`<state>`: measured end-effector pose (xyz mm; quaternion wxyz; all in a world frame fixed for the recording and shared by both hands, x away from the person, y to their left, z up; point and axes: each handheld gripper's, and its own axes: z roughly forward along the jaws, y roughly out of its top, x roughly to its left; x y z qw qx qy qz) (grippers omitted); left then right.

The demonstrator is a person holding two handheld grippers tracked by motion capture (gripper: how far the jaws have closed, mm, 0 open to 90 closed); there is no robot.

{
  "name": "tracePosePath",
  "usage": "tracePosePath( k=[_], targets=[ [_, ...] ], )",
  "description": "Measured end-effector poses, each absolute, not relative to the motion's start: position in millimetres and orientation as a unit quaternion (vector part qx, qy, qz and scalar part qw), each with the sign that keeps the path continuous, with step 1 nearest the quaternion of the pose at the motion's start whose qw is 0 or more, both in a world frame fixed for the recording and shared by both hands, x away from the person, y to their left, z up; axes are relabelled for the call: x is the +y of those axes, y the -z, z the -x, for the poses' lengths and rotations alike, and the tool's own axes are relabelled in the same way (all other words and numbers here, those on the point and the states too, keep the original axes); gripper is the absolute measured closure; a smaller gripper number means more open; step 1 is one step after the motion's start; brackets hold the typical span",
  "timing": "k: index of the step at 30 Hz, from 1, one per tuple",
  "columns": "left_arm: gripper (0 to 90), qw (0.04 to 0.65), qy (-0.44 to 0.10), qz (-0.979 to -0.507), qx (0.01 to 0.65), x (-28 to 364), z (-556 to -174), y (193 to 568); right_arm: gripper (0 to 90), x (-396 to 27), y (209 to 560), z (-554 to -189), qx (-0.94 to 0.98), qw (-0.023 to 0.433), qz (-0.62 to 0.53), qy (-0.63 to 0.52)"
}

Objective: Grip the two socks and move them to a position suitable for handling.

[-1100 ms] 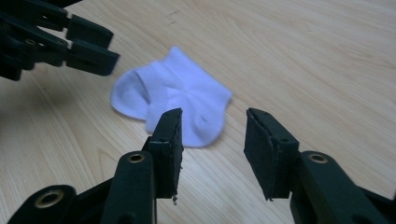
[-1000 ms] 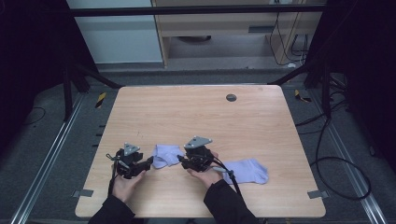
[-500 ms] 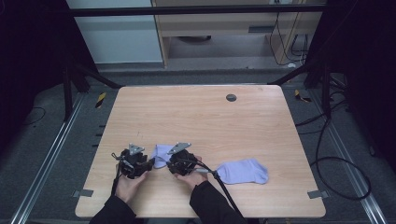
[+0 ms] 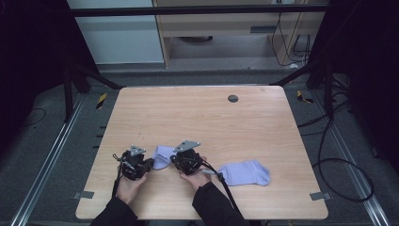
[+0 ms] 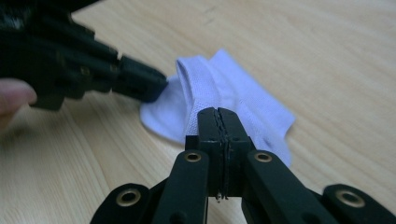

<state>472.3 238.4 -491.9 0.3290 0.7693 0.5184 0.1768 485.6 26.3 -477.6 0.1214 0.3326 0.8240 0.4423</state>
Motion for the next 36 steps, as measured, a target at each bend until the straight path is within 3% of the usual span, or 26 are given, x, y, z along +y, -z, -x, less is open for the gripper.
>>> tracePosePath(
  k=[19, 25, 36],
  targets=[
    [84.8, 0.322, -0.182, -0.779, 0.507, 241, -472, 488, 88.6, 13, 472, -527, 0.759, 0.189, -0.429, -0.451],
    [66.3, 0.341, -0.188, -0.758, 0.523, 247, -471, 483, 75.2, 10, 467, -535, 0.758, 0.216, -0.423, -0.447],
    [61.8, 0.325, -0.187, -0.764, 0.525, 240, -464, 484, 71.0, 8, 492, -554, 0.785, 0.194, -0.442, -0.389]
  ],
)
